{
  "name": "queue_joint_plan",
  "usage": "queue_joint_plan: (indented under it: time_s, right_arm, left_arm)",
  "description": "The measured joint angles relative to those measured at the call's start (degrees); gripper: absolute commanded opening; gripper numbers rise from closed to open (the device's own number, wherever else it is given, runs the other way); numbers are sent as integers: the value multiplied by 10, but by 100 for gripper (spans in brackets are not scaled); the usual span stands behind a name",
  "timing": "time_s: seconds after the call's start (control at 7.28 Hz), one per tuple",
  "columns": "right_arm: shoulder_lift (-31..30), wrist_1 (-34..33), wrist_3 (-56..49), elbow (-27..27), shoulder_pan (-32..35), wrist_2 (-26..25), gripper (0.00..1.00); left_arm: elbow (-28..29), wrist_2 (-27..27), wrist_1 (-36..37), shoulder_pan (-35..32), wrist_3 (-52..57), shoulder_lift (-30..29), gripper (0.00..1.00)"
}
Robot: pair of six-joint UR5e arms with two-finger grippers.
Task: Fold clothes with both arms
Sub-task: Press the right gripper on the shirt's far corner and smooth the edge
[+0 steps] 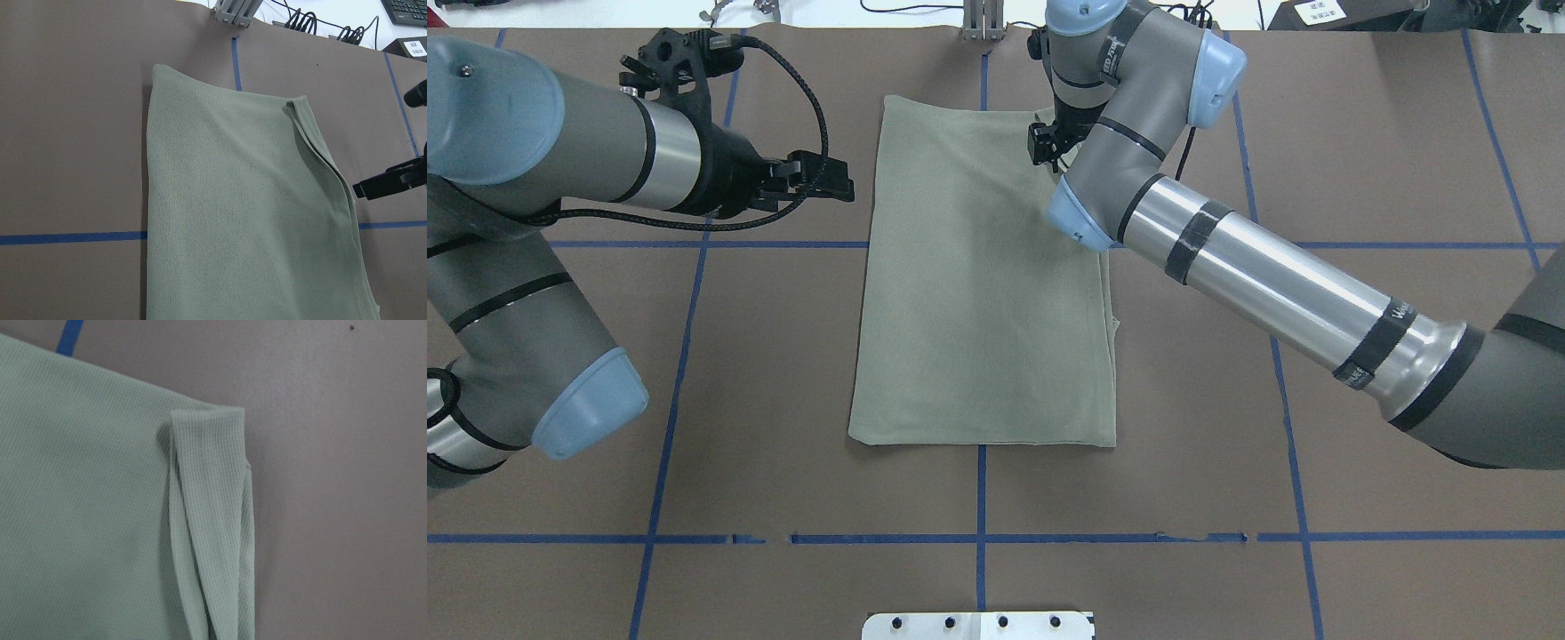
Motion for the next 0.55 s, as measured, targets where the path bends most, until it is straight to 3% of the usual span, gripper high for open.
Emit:
queue_joint_plan:
  time_s: [0.27, 0.55]
  right_arm:
    - [32, 76, 0, -87, -1, -38, 100]
    - [49, 120, 1, -138, -5, -56, 100]
  left_arm:
    - [1, 0, 0, -1, 1, 1, 100]
    - [2, -1, 0, -5, 3, 1, 100]
